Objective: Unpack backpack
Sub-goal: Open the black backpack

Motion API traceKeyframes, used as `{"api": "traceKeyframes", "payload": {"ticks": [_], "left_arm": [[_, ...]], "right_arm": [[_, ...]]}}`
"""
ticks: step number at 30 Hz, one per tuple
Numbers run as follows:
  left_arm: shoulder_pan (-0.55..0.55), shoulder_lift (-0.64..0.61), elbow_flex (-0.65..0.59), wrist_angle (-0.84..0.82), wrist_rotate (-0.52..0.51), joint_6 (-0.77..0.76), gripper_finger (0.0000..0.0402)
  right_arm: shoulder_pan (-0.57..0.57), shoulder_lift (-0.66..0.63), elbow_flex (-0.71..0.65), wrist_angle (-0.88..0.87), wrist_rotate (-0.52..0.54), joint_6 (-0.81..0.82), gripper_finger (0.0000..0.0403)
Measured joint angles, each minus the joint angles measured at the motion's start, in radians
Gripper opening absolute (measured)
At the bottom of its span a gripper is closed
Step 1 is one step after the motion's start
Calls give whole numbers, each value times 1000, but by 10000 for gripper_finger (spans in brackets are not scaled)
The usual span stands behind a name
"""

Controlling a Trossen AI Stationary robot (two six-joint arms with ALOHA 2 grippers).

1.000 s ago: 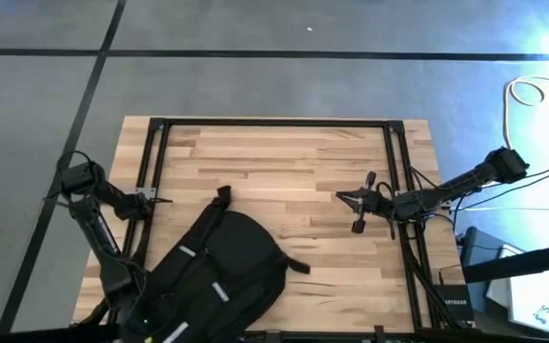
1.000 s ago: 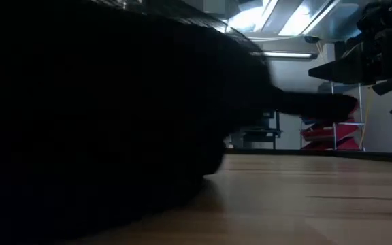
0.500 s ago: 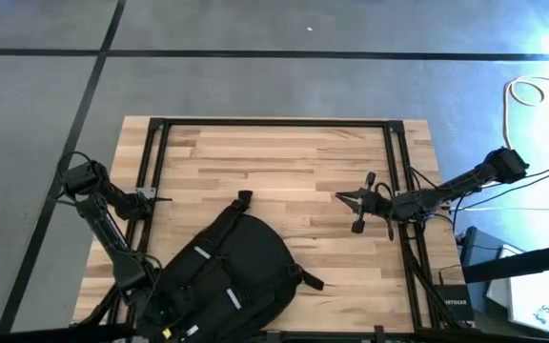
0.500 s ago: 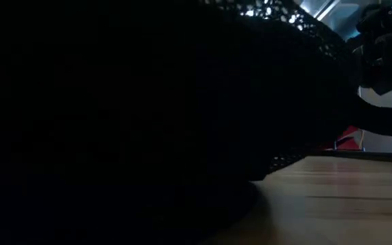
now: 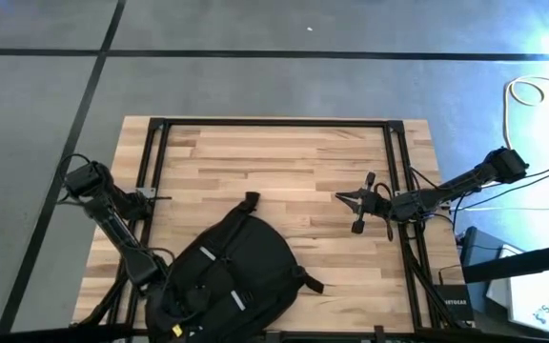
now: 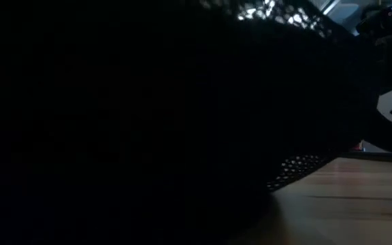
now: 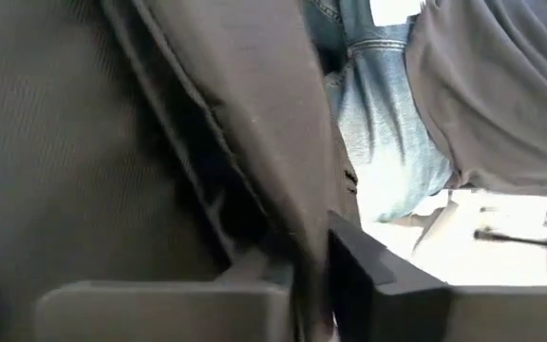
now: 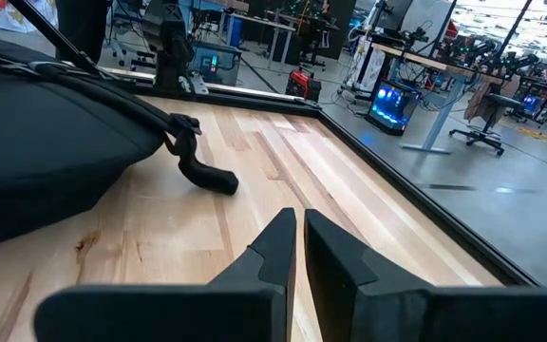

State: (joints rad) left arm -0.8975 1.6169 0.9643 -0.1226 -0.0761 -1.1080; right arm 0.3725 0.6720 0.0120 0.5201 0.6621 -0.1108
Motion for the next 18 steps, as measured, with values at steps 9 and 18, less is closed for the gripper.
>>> {"api": "traceKeyframes", "payload": {"ticks": [9, 18], "left_arm": [[174, 0, 3, -85, -119, 219, 3], [448, -5, 0, 10, -247, 533, 2]], "right_arm": [[0, 0, 0, 1, 0, -3, 10], [0, 0, 0, 14, 0, -34, 10]]}}
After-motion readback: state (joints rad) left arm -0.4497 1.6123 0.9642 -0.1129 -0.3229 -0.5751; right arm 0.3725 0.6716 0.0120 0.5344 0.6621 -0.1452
